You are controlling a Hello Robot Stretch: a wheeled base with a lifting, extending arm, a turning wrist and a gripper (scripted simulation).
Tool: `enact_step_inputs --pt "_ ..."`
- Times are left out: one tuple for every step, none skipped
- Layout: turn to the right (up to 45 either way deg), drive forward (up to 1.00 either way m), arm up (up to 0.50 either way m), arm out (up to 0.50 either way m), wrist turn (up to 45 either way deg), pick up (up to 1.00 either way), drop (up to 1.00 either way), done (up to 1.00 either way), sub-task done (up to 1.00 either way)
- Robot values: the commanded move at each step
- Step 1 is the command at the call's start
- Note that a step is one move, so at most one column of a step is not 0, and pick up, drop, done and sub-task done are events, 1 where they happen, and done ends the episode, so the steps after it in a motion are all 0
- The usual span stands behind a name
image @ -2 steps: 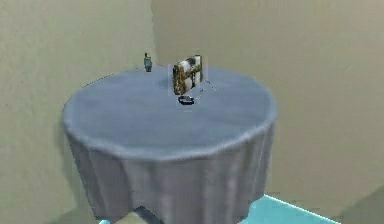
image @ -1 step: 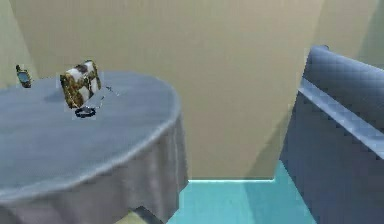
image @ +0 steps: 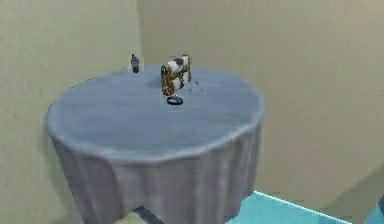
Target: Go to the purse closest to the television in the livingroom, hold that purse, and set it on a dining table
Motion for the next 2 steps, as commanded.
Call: enact_step_inputs --pt "21.0 0.00 0.00 0.00 0.0 0.00 0.00 0.00 0.00" --pt "-21.0 0.00 0.00 0.00 0.0 0.00 0.00 0.00 0.00"
